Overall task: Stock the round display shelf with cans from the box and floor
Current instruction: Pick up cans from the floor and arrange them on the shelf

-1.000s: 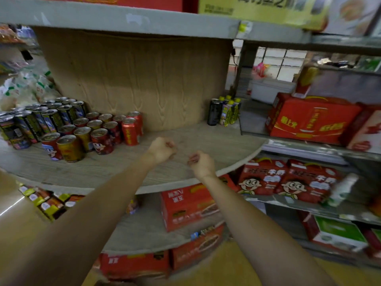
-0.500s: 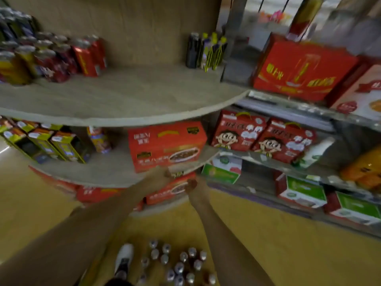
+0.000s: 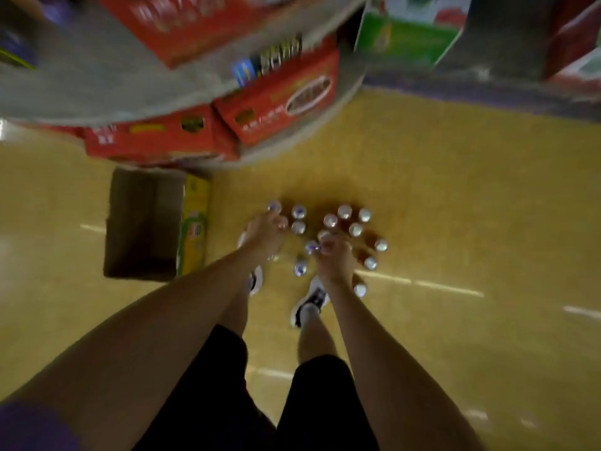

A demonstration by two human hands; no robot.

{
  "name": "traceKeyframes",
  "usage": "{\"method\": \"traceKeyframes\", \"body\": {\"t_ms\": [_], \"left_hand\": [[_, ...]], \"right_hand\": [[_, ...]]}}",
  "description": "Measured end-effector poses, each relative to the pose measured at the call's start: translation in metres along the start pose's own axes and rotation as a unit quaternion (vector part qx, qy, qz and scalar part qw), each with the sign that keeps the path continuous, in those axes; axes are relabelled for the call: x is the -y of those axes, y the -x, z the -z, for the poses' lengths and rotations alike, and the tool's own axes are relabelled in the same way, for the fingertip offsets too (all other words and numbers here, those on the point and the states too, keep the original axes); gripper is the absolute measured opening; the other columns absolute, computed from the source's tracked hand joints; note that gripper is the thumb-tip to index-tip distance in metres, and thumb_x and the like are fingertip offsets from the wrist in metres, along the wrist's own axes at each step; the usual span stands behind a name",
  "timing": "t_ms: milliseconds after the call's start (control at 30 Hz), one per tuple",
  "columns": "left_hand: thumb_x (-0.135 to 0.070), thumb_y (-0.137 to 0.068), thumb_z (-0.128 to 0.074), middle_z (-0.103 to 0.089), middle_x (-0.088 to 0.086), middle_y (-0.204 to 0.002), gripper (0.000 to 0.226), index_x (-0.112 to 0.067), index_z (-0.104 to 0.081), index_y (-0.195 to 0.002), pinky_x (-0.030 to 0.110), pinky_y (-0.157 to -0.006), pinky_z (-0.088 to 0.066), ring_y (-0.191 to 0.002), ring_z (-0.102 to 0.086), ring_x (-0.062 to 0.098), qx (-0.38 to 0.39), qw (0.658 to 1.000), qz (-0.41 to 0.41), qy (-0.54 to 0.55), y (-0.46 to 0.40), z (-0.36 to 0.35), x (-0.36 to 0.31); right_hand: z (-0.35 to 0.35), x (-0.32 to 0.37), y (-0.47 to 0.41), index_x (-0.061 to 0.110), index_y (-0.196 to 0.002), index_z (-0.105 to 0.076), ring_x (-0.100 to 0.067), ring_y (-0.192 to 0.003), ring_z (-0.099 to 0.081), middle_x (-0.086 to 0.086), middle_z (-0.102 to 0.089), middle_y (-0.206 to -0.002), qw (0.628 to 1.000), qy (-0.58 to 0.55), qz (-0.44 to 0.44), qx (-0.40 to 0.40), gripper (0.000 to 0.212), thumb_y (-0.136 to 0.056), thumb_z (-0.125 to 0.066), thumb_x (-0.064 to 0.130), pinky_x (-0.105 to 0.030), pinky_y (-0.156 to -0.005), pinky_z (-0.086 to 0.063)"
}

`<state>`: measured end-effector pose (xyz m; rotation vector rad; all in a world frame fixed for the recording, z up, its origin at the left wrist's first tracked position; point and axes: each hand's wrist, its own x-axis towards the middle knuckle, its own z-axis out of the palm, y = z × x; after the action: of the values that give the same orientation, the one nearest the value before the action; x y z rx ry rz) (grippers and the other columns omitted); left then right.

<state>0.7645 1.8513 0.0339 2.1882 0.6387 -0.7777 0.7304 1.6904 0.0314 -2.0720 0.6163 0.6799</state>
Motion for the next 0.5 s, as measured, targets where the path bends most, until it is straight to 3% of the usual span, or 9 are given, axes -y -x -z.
{"method": "traceKeyframes", "body": {"t_ms": [67,167,267,367,500], "left_hand": [[-0.042,-0.072,-0.053,-0.068,0.012,-0.099,0.029,-0.022,-0.061,-0.09,0.042,-0.082,-0.053,-0.096,-0.064,0.034,0.014,0.999,0.046,-0.014,-0.019,-0.025,0.045],[-0.021,-0.087,-0.061,-0.067,0.009,-0.107,0.017,-0.016,-0.062,-0.103,0.03,-0.08,-0.046,-0.104,-0.061,0.031,0.029,0.997,0.065,-0.026,-0.032,-0.043,0.082],[-0.012,-0.092,-0.058,-0.065,0.01,-0.122,0.033,-0.009,-0.059,-0.125,0.02,-0.078,-0.035,-0.115,-0.058,0.027,0.035,0.997,0.05,-0.044,-0.056,-0.059,0.115],[-0.013,-0.091,-0.059,-0.067,0.007,-0.118,0.031,-0.011,-0.059,-0.122,0.02,-0.076,-0.035,-0.111,-0.06,0.024,0.037,0.997,0.049,-0.055,-0.084,-0.07,0.139],[-0.016,-0.092,-0.057,-0.066,0.011,-0.114,0.032,-0.012,-0.057,-0.123,0.031,-0.078,-0.044,-0.106,-0.06,0.028,0.051,0.995,0.037,-0.079,-0.121,-0.084,0.165]], "right_hand": [[-0.027,-0.028,-0.011,0.013,-0.104,-0.066,-0.025,-0.096,-0.063,-0.006,-0.07,-0.101,1.0,0.002,-0.027,0.008,0.025,-0.079,-0.068,0.01,-0.024,-0.068,-0.034],[-0.066,-0.053,-0.026,0.012,-0.106,-0.063,-0.023,-0.096,-0.06,-0.005,-0.067,-0.103,0.999,0.025,-0.04,0.025,0.027,-0.079,-0.067,0.011,-0.025,-0.067,-0.031],[-0.103,-0.068,-0.046,0.013,-0.109,-0.062,-0.022,-0.096,-0.059,-0.005,-0.065,-0.105,0.998,0.032,-0.029,0.046,0.029,-0.08,-0.067,0.011,-0.024,-0.071,-0.033],[-0.134,-0.083,-0.069,0.013,-0.107,-0.062,-0.023,-0.094,-0.06,-0.007,-0.065,-0.104,0.998,0.029,-0.029,0.044,0.029,-0.079,-0.068,0.009,-0.023,-0.072,-0.035],[-0.172,-0.101,-0.103,0.016,-0.113,-0.06,-0.016,-0.091,-0.053,0.0,-0.061,-0.105,0.997,0.04,-0.056,0.041,0.032,-0.082,-0.066,0.012,-0.022,-0.073,-0.034]]}}
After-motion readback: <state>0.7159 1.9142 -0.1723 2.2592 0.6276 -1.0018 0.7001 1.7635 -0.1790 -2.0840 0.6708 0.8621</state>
